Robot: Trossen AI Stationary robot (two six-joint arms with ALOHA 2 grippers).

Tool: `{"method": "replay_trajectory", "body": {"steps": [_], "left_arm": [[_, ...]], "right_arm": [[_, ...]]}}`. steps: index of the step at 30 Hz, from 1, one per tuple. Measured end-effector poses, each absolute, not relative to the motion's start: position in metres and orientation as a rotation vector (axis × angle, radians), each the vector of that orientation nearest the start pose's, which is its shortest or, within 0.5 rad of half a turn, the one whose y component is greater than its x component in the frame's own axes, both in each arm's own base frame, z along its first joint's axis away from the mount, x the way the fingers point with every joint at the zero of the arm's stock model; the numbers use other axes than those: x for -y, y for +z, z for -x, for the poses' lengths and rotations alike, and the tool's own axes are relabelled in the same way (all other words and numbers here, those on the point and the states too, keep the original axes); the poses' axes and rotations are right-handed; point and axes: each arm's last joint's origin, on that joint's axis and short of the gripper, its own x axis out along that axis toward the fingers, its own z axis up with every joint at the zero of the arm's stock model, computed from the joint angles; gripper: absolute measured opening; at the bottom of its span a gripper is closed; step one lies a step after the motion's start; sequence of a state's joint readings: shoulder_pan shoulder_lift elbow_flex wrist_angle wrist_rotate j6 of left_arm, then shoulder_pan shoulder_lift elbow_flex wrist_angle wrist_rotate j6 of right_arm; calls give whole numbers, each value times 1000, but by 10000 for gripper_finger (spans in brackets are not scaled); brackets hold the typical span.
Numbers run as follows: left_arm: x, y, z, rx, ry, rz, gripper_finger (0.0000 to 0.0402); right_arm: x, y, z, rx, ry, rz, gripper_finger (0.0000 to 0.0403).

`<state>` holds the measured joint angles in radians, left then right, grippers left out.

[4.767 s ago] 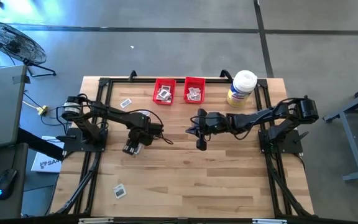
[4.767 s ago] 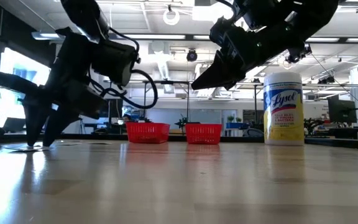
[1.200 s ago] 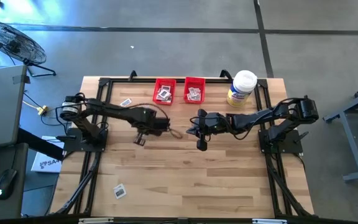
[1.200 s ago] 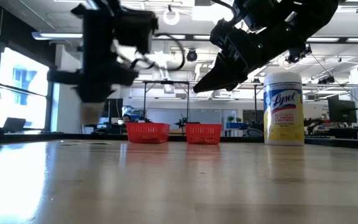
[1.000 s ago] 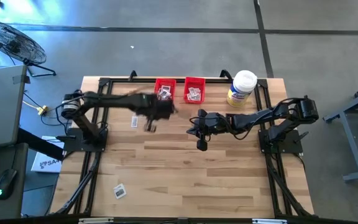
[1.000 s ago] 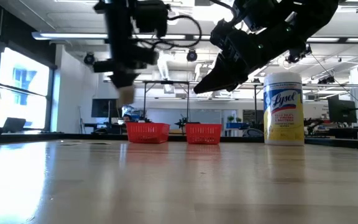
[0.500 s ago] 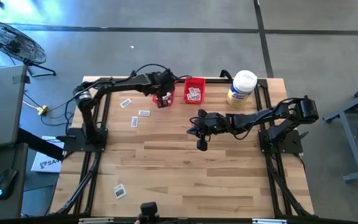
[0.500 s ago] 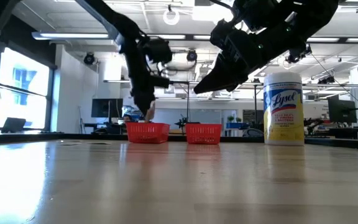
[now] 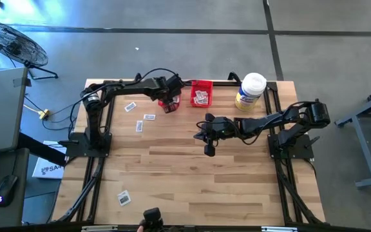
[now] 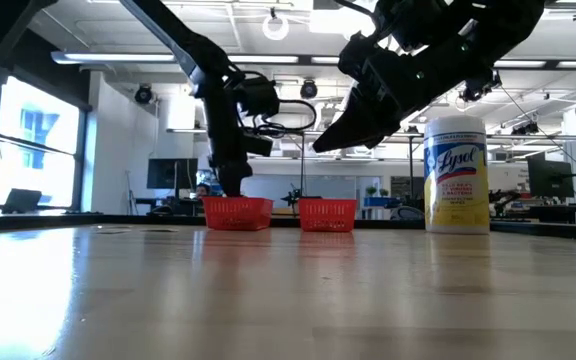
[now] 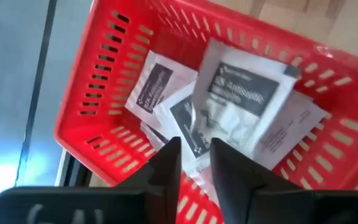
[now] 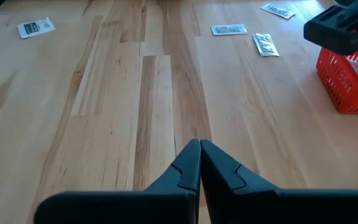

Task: Pick & Place First Aid Supplies
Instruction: Put the towelette pack into the left red bin

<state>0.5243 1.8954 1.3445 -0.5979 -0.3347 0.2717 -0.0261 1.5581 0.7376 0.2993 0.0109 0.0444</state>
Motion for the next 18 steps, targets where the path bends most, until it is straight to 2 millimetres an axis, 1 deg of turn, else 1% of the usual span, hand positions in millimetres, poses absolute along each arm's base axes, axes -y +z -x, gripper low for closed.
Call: {"method": "replay_trajectory", "body": {"steps": [3,5,9,12,15,18], "left_arm": [[-198,189,-325,-1295,582,-104,99],[-196,193,-322,-1297,567,-92,104],[-192,208,-321,-1217,510,-24,106],[-186,226,-315,-1167,479,23,106],[-169,248,-304,-1162,479,68,106],[-140,272,-288,-1189,472,125,106]], "right_arm": [[8,181,-311,-520,-48,-47,3],[8,181,-311,-521,-48,-47,3],[8,181,-311,-525,-48,-47,3],[8,181,-311,-526,-48,-47,2],[8,180,-311,-532,-48,-47,3],[8,180,-311,-537,-48,-47,3]]}}
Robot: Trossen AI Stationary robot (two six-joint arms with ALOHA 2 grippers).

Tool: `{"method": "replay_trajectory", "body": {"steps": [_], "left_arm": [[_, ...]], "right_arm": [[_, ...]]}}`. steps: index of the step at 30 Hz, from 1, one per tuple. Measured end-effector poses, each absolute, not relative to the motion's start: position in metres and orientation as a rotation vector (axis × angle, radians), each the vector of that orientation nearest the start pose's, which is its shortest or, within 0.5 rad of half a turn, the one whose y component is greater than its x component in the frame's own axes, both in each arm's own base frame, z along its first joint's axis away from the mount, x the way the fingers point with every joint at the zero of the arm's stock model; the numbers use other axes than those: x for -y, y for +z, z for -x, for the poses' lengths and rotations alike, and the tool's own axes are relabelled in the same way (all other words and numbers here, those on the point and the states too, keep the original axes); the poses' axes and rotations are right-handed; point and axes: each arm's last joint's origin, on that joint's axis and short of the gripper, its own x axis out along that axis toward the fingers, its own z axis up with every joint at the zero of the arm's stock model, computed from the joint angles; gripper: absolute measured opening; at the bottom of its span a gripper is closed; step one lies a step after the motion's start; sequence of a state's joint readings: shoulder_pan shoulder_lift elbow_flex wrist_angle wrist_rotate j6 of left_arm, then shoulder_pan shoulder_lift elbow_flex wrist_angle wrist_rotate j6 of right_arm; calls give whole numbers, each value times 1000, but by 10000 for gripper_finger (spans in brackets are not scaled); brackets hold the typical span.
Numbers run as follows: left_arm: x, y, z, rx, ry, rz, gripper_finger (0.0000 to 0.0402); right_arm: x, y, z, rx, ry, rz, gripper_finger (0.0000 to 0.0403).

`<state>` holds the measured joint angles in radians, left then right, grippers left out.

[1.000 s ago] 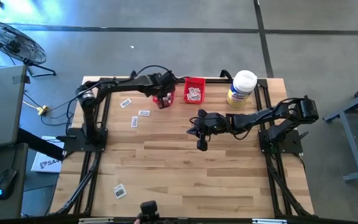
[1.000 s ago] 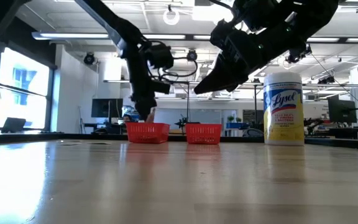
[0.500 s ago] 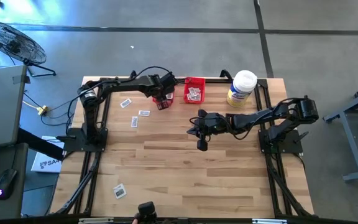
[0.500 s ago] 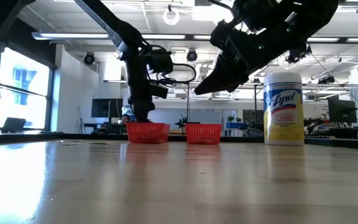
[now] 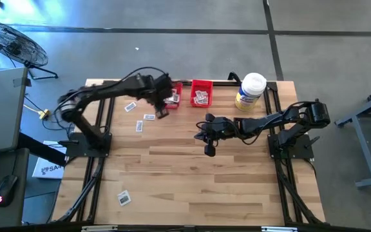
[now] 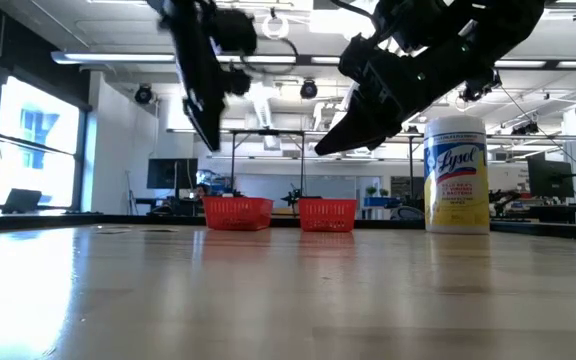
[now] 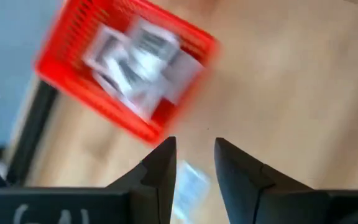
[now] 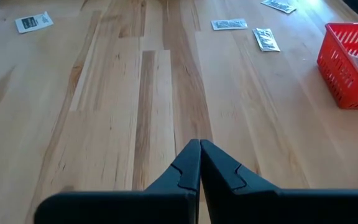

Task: Pick & Place First Aid Supplies
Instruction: Put the towelette pack into the left red bin

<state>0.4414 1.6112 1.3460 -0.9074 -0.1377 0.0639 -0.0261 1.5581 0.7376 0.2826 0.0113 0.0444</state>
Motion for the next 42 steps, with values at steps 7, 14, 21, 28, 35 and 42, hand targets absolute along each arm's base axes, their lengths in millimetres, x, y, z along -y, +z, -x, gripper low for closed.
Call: {"method": "replay_trajectory", "body": {"steps": [7,14,21,28,35,42], "left_arm": [[-51,306,-252,-1329,360,374,106],[47,309,-232,-1481,343,406,106],[137,309,-202,-1449,280,455,106],[211,277,-162,-1350,201,524,106],[243,215,-151,-1345,164,478,106],[266,186,-157,-1356,-30,377,106]], "right_arm": [[8,179,-310,-539,-46,-36,3],[8,182,-312,-509,-44,-31,2],[8,187,-315,-446,-46,-54,2],[2,191,-316,-405,-37,-76,2],[-6,197,-319,-344,-9,-72,2],[-11,198,-319,-332,6,-72,2]]}}
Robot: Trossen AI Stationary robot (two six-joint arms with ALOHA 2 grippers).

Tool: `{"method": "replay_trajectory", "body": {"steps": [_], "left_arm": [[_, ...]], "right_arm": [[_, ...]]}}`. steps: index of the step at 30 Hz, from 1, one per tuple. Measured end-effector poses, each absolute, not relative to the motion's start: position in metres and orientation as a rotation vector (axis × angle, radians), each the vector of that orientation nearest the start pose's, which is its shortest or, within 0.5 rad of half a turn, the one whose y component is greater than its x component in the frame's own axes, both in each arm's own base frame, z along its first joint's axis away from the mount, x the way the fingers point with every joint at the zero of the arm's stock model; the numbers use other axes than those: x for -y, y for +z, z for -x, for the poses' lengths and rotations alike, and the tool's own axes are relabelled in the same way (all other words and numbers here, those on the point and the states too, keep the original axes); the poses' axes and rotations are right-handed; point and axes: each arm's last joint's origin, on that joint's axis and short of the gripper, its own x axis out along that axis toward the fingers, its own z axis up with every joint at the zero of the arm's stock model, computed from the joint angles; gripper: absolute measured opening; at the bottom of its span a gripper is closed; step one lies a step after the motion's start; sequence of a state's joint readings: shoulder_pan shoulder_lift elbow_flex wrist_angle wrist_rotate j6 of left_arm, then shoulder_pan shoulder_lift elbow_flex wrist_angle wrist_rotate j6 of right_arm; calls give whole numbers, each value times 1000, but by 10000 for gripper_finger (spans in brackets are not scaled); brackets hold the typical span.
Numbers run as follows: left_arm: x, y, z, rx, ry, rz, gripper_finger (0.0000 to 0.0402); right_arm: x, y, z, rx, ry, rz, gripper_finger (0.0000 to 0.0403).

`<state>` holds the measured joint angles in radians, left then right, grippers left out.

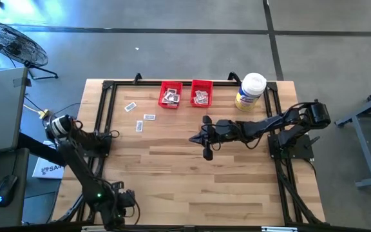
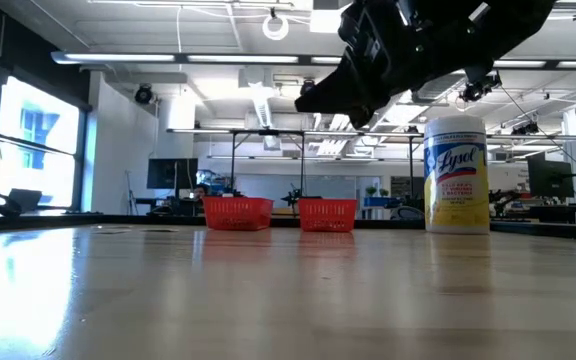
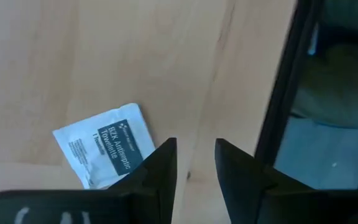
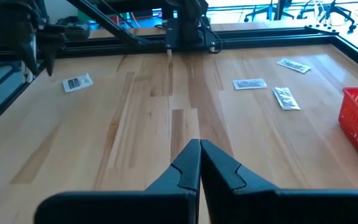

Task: Pick & Place First Aid Supplies
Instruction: Put the towelette pack into the left red bin

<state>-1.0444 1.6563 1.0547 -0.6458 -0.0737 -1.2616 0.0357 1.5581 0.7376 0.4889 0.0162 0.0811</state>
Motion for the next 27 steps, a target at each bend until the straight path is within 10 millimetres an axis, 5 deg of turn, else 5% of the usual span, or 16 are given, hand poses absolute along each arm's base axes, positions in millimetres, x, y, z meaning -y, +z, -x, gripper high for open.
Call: {"method": "replay_trajectory", "body": {"steps": [12,27], "left_arm": [[268,156,-162,-1348,52,219,106],[264,153,-157,-1442,158,294,106]], "right_arm": [[-11,198,-319,-333,2,-79,2],[-11,197,-319,-333,1,-79,2]]}}
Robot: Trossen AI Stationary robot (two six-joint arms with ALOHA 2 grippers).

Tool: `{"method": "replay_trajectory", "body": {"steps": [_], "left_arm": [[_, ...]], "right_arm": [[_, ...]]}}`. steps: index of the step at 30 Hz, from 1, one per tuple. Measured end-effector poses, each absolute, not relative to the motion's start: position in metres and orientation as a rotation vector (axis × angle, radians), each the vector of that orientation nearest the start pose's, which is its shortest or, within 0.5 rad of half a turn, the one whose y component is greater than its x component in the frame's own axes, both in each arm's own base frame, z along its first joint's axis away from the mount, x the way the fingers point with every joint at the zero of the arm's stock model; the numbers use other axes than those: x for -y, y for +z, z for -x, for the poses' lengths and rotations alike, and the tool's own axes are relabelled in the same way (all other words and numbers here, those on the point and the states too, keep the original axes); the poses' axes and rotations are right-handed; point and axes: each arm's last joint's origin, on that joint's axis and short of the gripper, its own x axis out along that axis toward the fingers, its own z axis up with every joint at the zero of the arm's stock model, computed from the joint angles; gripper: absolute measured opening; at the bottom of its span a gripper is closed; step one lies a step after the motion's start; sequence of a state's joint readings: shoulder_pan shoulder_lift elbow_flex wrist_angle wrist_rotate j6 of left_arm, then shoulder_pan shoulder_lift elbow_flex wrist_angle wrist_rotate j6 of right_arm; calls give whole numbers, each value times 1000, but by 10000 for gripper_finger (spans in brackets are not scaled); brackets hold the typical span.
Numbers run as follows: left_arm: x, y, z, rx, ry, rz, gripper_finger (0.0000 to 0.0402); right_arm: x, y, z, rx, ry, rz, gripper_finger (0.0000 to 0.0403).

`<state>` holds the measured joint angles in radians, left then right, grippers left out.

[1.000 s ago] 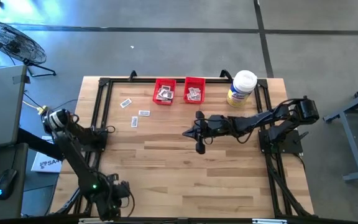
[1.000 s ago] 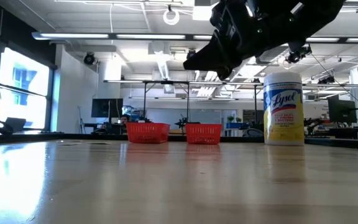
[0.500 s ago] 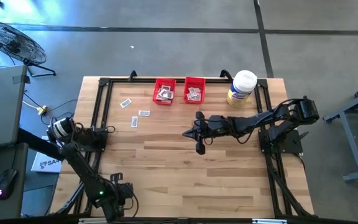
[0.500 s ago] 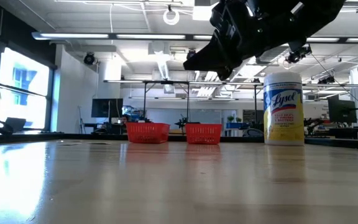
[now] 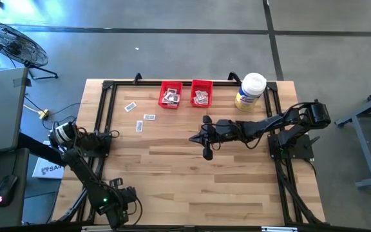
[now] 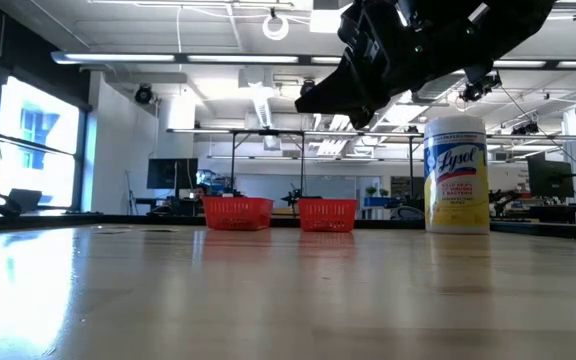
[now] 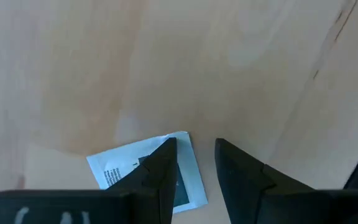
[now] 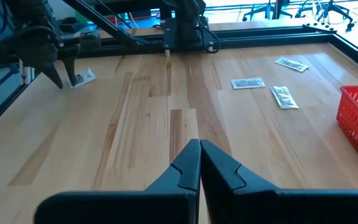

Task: Pick & Place First Aid Supplies
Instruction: Put the towelette pack into the left red bin

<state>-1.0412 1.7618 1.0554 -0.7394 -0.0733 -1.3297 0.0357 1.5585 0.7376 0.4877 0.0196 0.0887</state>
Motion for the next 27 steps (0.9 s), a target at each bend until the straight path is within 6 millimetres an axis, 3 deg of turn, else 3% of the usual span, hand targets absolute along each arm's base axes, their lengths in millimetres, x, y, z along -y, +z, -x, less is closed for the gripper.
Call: {"method": "replay_trajectory", "body": {"steps": [12,27], "left_arm": [[270,174,-161,-1428,210,305,106],[280,142,-155,-1467,294,209,106]], "right_arm": [[-11,198,-319,-333,1,-79,2],[-11,198,-319,-333,1,-78,2]]}}
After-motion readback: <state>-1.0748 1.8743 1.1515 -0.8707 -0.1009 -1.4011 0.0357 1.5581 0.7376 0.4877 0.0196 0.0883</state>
